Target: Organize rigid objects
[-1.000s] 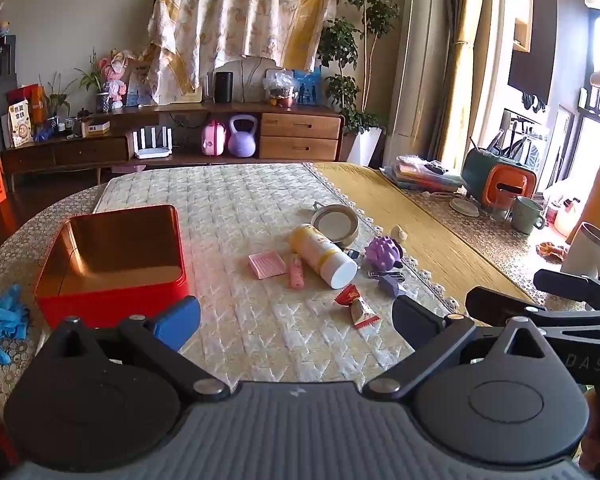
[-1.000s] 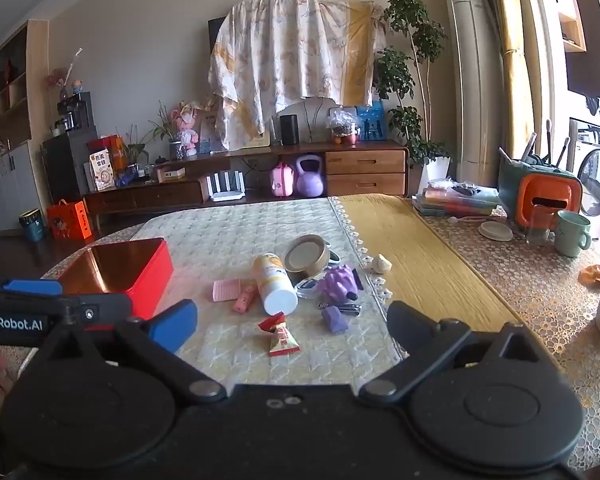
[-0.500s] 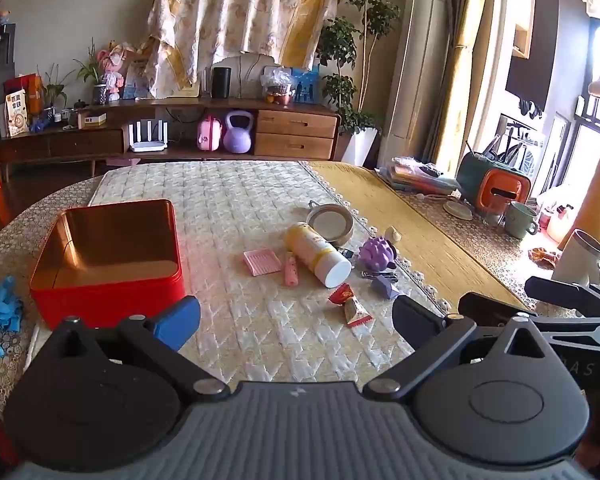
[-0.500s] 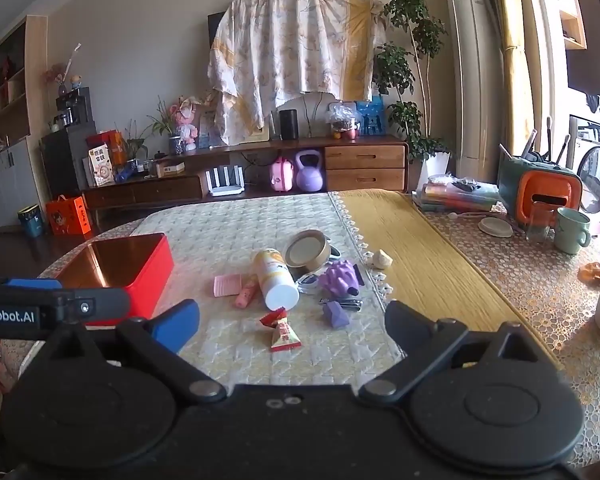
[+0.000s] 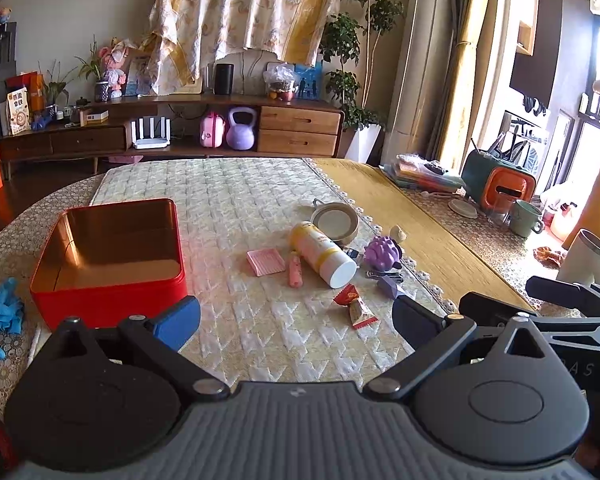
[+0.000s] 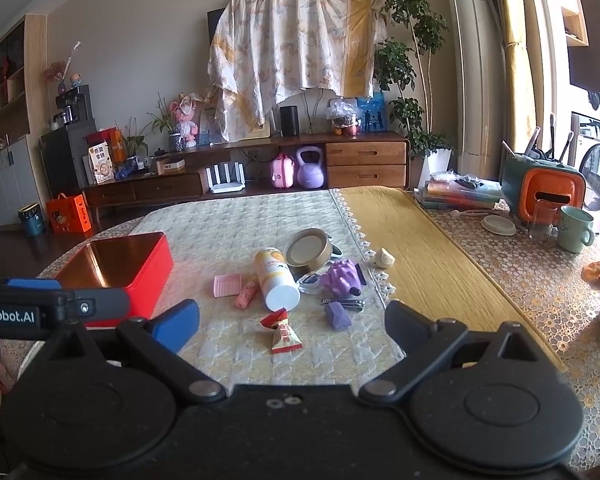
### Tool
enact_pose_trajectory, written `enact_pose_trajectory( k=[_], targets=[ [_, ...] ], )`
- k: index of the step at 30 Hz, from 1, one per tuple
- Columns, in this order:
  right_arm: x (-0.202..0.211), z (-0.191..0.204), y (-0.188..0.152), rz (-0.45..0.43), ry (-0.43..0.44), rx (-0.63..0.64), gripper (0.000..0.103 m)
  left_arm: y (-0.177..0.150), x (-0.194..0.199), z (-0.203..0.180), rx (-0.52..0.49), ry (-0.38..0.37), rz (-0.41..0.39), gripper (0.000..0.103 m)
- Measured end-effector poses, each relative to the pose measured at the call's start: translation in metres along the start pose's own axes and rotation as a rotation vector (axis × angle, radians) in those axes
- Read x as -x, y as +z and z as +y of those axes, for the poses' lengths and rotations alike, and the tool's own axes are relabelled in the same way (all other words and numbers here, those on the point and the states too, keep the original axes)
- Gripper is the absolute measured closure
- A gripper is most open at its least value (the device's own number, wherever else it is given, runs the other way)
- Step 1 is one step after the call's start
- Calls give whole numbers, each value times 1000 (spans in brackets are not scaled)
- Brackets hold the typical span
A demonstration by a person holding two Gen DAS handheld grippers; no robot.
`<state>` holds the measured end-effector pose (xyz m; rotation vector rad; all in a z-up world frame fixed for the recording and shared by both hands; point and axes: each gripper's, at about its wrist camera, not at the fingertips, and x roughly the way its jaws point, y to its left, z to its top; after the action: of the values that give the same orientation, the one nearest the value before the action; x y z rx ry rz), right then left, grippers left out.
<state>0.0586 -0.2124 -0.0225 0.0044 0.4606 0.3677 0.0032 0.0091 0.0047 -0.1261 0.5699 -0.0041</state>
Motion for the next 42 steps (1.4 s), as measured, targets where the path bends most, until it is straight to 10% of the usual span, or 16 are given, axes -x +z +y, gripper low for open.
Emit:
enact_pose_trajectory(
  k=[42],
  targets=[
    [-77,-38,7,153,18,95,10,39,-111,-4,-28,-9,135,0]
  ],
)
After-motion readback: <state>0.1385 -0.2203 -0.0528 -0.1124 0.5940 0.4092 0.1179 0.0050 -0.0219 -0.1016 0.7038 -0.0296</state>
